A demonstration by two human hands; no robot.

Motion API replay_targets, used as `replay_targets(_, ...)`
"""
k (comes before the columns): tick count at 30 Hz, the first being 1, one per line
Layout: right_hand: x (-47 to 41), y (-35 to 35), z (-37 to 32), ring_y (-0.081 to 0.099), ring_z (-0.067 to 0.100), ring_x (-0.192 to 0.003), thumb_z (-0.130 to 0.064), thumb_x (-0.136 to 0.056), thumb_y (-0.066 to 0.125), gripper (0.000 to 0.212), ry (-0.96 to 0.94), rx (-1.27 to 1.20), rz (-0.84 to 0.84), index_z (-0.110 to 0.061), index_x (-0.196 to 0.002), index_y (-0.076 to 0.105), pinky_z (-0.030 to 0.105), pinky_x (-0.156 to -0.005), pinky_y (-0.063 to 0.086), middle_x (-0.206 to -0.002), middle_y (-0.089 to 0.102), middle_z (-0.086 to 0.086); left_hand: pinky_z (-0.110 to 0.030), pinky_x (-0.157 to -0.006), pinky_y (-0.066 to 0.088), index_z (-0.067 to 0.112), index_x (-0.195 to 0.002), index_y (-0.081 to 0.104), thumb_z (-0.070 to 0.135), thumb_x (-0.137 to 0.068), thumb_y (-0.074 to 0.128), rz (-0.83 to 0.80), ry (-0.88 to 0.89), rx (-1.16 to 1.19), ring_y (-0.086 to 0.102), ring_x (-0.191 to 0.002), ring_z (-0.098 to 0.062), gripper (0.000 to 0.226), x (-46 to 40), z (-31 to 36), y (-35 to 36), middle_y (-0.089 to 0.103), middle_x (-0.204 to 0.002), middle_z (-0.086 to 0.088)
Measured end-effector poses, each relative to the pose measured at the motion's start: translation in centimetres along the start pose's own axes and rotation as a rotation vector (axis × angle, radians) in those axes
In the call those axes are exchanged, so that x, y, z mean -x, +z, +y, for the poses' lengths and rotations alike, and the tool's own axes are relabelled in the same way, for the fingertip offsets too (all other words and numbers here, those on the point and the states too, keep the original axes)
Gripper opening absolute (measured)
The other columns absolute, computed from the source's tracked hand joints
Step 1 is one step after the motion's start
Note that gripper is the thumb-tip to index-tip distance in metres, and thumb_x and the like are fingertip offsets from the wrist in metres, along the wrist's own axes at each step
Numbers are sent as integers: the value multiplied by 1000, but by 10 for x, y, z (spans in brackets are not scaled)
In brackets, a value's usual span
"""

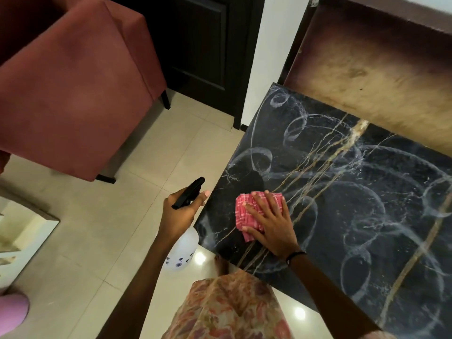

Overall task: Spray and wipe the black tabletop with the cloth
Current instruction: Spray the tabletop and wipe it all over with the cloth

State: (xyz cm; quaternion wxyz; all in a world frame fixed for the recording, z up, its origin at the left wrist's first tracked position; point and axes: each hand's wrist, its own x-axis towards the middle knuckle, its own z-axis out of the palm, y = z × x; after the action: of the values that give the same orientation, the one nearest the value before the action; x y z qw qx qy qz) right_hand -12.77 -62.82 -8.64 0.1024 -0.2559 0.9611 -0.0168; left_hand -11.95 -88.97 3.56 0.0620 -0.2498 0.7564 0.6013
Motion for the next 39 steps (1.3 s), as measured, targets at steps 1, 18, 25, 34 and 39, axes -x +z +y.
replay_targets(1,-12,-3,6,4,31,-148,-74,-90,23,70,43,-6,-6,-39,-150,17,63,-114,7,-160,13,4,-14,-39,38,15,-90,69,34,-79,70,2,1,-5,43,-31,-6,22,-1,0,1,69,-75,-10)
replay_targets(18,-33,-8,6,24,34,-143,-72,-91,26,63,-188,-32,-1,-38,-144,32,62,-111,12,-152,36,2,-15,-45,38,37,-89,63,25,-82,69,-22,-3,18,49,-35,0,16,-31,32,34,69,-77,-13)
replay_targets(25,-111,-30,57,16,35,-145,-73,-90,15,68,108,-33,-23,-37,-147,24,64,-113,9,-158,23,5,-5,-44,39,32,-93,65,19,-84,68,-26,9,40,53,-38,4,16,-54,44,52,67,-74,-5)
replay_targets(34,-123,-27,-5,16,33,-145,-66,-94,18,60,-27,-123,31,-35,-143,34,65,-114,6,-154,32,2,-4,-42,36,25,-89,69,16,-83,69,-21,18,87,51,-36,3,11,-66,56,65,65,-57,12)
replay_targets(39,-75,-15,46,13,31,-146,-72,-91,26,64,-66,-44,67,-39,-146,28,62,-112,12,-155,30,1,-9,-38,34,5,-81,66,22,-82,69,-32,18,29,44,-31,-3,17,-76,61,71,61,-62,-8)
